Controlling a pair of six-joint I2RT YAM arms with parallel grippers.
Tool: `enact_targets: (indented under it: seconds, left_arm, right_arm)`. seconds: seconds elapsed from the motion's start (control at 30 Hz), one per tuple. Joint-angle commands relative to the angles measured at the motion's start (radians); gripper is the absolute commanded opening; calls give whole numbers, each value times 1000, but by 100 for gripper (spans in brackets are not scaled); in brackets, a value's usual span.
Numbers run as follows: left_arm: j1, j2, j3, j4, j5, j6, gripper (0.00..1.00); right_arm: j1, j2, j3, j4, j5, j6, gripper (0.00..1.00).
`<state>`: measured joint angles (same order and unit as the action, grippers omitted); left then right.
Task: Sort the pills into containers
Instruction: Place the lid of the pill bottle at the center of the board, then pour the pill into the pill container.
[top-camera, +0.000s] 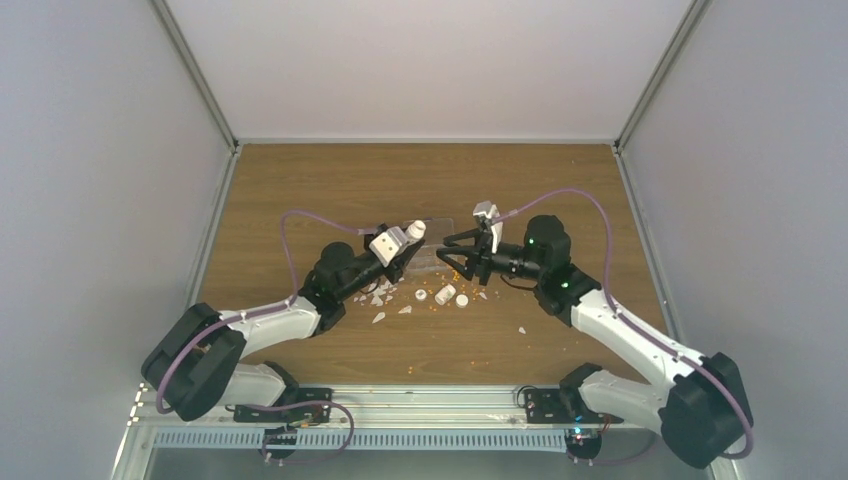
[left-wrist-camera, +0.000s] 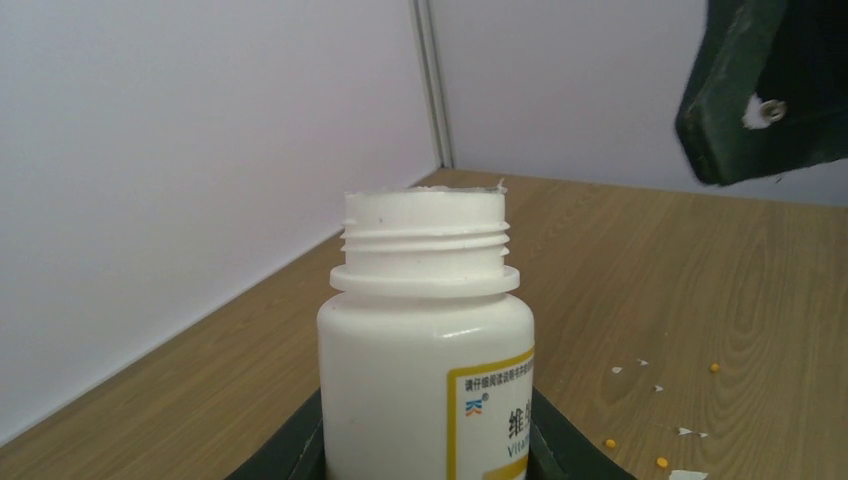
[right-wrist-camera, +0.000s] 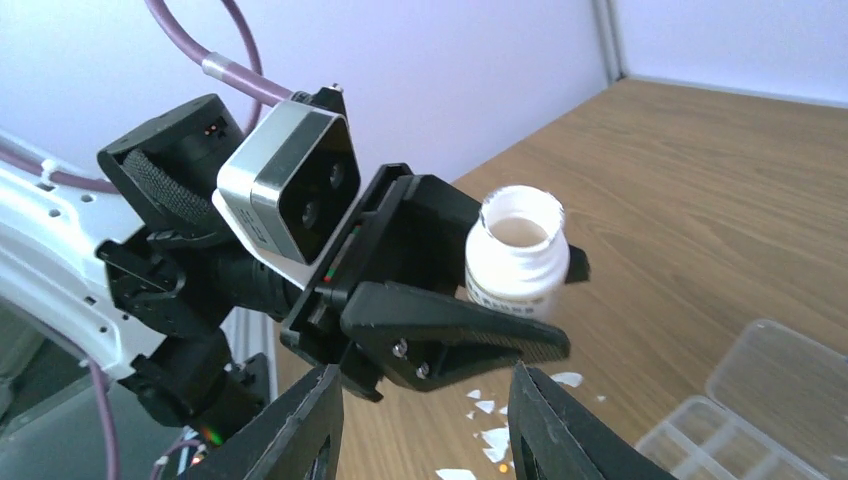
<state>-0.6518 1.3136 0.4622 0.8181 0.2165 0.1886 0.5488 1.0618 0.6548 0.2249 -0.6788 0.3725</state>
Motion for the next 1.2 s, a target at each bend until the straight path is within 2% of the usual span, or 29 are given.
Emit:
enact_targets:
  seconds: [0.0,0.67,1.03,1.17]
  left_arm:
    - [-25,-4,21,64,18,-22,63]
    - [-74,1,29,93,14,-31,63]
    - [-77,-24,16,99,4,-29,63]
    - [-77,-19,17,99,1,-28,63]
  right_arm:
    - [2,51,41,83,-113,15,100]
    - [64,187,113,42,-31,-47,100]
    - [69,225,126,3,126,-49,100]
    - [69,233,129,24,90,-46,100]
